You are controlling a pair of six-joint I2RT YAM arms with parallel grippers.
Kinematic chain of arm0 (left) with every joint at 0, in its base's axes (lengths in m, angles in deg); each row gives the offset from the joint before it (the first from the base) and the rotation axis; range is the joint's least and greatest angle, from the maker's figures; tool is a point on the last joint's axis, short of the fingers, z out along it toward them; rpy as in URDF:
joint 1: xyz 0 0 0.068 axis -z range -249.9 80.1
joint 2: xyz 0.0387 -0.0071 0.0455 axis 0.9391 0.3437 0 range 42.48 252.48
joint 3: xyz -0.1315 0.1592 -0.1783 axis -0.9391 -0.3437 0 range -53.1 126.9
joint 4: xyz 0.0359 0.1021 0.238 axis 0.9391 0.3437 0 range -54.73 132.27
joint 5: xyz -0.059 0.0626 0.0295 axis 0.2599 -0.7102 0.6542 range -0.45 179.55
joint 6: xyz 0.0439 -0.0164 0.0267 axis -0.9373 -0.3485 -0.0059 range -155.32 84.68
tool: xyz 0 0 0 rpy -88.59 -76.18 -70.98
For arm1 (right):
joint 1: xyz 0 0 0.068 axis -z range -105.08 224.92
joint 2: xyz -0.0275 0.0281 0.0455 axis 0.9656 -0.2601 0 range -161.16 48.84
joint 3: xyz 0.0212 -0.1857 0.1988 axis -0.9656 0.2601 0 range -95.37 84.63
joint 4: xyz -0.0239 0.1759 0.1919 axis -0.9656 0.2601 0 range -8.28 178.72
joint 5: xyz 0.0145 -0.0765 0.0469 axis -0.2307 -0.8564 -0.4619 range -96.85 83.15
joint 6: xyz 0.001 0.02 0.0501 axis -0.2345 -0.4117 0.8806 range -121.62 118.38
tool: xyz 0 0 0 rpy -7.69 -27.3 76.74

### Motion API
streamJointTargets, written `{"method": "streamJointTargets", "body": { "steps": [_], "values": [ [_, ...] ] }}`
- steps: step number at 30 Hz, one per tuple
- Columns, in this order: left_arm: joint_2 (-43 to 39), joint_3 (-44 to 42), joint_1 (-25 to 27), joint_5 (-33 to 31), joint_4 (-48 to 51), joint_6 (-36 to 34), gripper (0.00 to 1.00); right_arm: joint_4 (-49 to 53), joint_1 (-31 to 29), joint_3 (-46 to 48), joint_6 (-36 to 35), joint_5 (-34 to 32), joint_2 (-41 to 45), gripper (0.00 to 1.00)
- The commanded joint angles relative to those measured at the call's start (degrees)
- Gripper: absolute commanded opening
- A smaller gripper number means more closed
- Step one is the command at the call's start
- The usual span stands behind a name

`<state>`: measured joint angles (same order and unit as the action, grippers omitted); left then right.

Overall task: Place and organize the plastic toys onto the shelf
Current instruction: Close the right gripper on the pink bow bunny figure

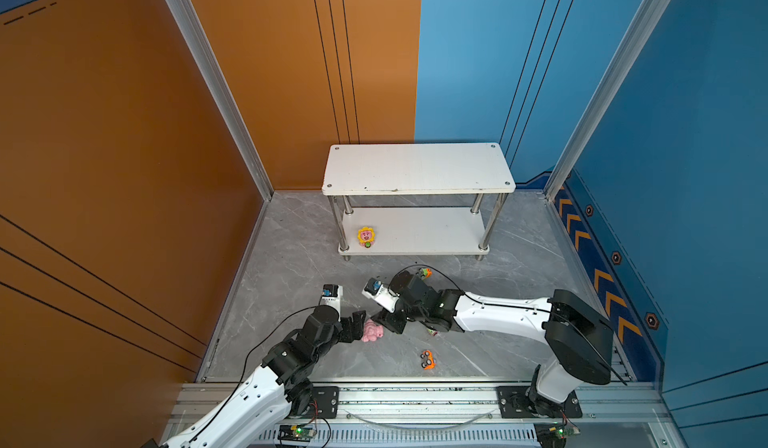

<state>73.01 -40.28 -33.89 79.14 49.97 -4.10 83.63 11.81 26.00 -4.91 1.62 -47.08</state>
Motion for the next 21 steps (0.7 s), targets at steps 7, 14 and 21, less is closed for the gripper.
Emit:
{"method": "streamJointTargets", "body": {
  "steps": [7, 14, 21],
  "values": [
    [-1.0, 6.2, -5.3, -12.8, 10.3, 5.0, 0.82, 9.9, -6.7, -4.1, -5.6, -9.5, -4.3, 0.67],
    [-0.6, 5.9, -10.8, -9.0, 8.0, 6.1, 0.82, 12.3, -7.1, -11.9, -7.3, -9.9, -13.4, 0.67],
    [-1.2, 4.3, -12.2, -5.3, 6.6, 6.1, 0.84, 10.8, -5.4, -13.8, -6.5, -10.8, -17.7, 0.61]
  ]
}}
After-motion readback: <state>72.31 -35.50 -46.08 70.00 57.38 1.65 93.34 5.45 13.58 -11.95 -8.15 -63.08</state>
